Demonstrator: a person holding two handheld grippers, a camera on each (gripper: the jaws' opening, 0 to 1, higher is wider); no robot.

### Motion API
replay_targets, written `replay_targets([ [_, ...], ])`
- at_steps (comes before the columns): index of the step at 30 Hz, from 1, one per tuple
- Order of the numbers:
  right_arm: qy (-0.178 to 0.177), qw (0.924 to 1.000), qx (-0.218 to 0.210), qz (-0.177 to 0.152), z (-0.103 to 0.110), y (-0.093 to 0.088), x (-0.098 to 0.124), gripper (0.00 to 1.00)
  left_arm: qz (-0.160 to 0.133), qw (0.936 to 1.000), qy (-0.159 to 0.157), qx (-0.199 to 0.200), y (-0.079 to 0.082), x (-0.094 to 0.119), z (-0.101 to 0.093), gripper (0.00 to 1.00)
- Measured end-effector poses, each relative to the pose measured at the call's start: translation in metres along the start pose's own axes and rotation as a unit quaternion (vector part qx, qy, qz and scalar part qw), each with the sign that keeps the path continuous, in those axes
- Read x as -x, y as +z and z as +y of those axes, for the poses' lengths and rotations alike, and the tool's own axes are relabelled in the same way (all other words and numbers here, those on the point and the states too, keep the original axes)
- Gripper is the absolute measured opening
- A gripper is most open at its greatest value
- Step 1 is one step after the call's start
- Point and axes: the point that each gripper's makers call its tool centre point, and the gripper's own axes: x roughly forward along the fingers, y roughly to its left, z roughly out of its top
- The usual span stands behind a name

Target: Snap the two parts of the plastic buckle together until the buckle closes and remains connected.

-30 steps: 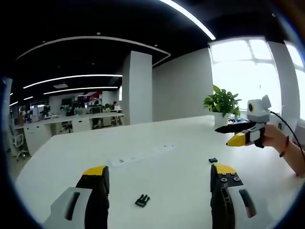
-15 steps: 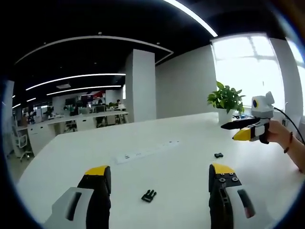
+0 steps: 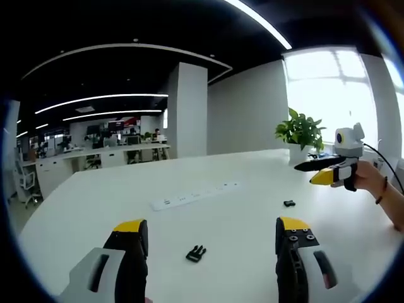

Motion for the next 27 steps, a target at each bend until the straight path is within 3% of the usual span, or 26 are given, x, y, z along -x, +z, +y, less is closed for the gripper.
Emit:
replay_targets([
  [27, -0.006, 0.9999, -0.007, 0.005, -0.01, -0.015, 0.001, 0.77, 0.004, 0.9999, -0.012, 0.004, -0.013, 0.002, -0.01, 0.86],
])
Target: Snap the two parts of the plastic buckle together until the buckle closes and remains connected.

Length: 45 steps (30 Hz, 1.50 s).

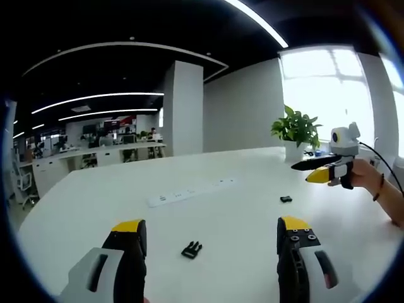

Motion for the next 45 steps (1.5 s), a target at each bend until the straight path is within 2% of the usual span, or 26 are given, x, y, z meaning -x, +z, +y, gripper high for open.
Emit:
replay_targets([
  [3, -0.002, 1.0, 0.0, 0.002, -0.001, -0.002, 0.0, 0.77, -0.007, 1.0, -0.001, 0.005, -0.001, 0.003, -0.001, 0.86],
  [21, 0.002, 1.0, 0.001, 0.008, -0.001, -0.006, -0.001, 0.75, 0.007, 0.9999, -0.007, 0.006, -0.018, 0.009, -0.015, 0.86],
  [31, 0.003, 0.9999, 0.002, 0.012, -0.001, -0.009, -0.001, 0.75, 0.012, 0.9998, -0.013, 0.008, -0.022, 0.008, -0.016, 0.86],
  [33, 0.002, 0.9999, 0.006, 0.015, -0.001, -0.01, -0.002, 0.75, 0.016, 0.9998, -0.013, 0.006, -0.02, 0.004, -0.008, 0.86],
  [45, -0.004, 0.9996, 0.006, 0.029, -0.003, -0.021, -0.001, 0.75, 0.028, 0.9995, -0.014, 0.007, -0.024, -0.001, -0.001, 0.85],
])
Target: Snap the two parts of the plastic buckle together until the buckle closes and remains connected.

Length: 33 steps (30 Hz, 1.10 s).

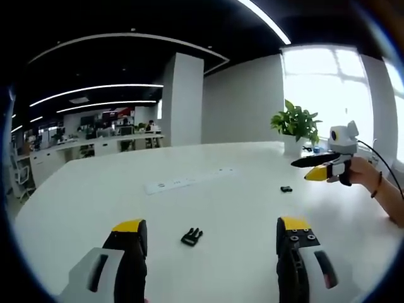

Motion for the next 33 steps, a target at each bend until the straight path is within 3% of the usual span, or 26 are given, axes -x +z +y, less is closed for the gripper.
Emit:
replay_targets([
  [15, 0.004, 1.0, 0.0, 0.005, 0.003, -0.003, 0.003, 0.74, 0.012, 0.9999, -0.001, -0.002, -0.007, -0.004, 0.003, 0.85],
  [22, 0.006, 0.9999, -0.001, 0.014, 0.012, -0.014, 0.005, 0.73, 0.017, 0.9999, 0.003, -0.001, -0.008, -0.005, 0.01, 0.84],
  [33, 0.008, 0.9998, -0.001, 0.016, 0.014, -0.017, 0.006, 0.72, 0.028, 0.9996, -0.002, -0.006, -0.017, -0.004, 0.001, 0.83],
])
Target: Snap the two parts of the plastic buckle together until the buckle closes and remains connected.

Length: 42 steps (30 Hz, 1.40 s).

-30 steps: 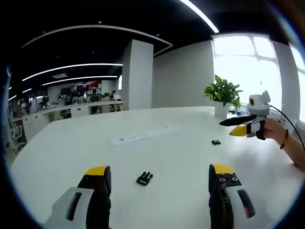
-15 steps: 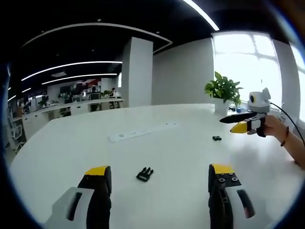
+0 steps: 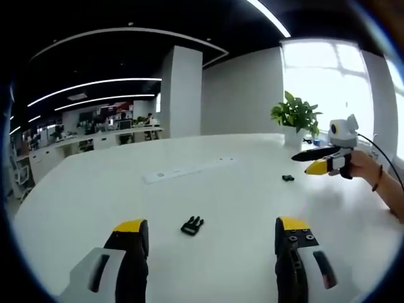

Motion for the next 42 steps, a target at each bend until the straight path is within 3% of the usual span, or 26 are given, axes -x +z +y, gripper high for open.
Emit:
replay_targets([
  [21, -0.003, 0.9998, 0.006, 0.021, 0.005, -0.017, 0.0, 0.7, 0.027, 0.9996, -0.007, -0.008, -0.014, -0.005, -0.001, 0.83],
  [42, -0.005, 0.9986, 0.022, 0.048, 0.006, -0.032, -0.003, 0.68, 0.035, 0.9993, -0.005, -0.012, -0.02, -0.003, -0.002, 0.82],
])
